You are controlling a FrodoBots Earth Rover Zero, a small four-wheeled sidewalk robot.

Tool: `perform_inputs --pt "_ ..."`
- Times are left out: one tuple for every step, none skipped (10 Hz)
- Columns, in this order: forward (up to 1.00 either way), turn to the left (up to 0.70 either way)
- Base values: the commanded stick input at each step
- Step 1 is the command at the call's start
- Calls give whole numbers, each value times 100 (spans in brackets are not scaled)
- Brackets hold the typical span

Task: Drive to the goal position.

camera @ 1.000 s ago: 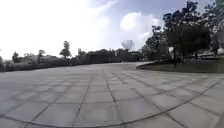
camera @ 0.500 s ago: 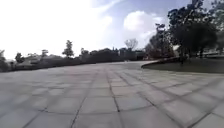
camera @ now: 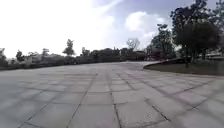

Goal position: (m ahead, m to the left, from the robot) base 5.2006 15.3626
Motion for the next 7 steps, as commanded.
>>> perform_inputs --pt "70 0" --pt "70 0" --pt "70 0" --pt "70 0" --pt "70 0" --pt "70 0" --pt "70 0"
